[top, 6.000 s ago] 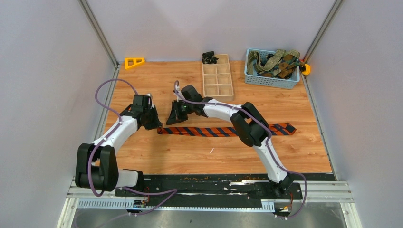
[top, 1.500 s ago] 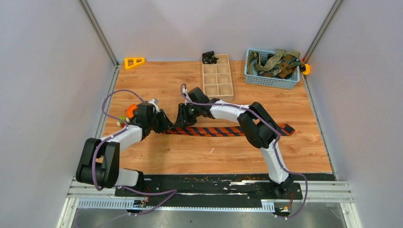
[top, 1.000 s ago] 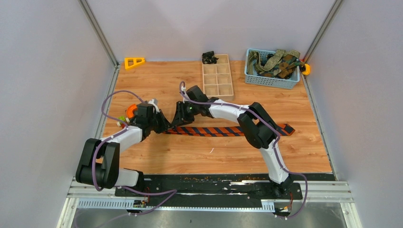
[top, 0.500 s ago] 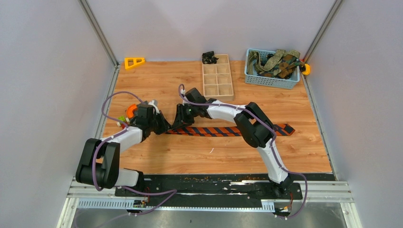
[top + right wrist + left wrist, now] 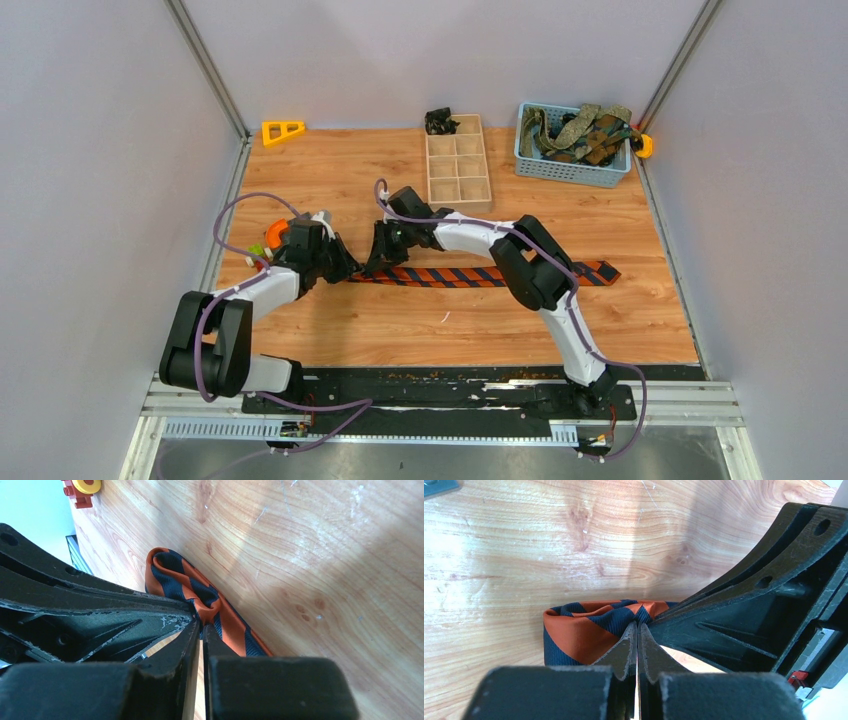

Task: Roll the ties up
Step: Roll the tie at the center of the board.

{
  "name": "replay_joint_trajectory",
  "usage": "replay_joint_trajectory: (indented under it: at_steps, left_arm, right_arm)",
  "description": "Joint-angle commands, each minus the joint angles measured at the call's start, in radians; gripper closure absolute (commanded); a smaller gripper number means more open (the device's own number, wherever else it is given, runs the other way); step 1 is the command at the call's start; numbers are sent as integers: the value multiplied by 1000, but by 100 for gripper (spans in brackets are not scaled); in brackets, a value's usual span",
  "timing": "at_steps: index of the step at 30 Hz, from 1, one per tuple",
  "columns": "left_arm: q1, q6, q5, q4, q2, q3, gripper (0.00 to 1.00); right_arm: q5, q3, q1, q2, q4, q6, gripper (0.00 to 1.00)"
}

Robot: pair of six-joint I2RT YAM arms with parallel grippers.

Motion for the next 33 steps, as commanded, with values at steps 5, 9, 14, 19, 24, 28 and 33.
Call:
replay_joint_trajectory:
  at_steps: [5,9,14,19,24,28,33]
  left_arm:
    - [-4,-11,35,55,-55,0,100]
    - [-4,22,7,-18,-95,31,97]
    - [-4,101,-142,-200,-138,84,100]
    - [-4,136,-214,-245,-126,87,100]
    - [-4,145,-214,-214,-77,76,100]
    - [-4,147,-200,-192,-45,77,100]
    - [-4,149,-196,-177,-30,75,100]
  right_arm:
    - [7,30,20,29,21,6,100]
    - [13,29,20,26,19,4,100]
    - [19,29,20,17,10,-4,100]
    - [22,33,20,13,7,-8,100]
    - [23,41,17,5,-5,-15,100]
    - [37,47,18,-15,-29,-32,100]
    - [55,50,13,-30,-55,-51,100]
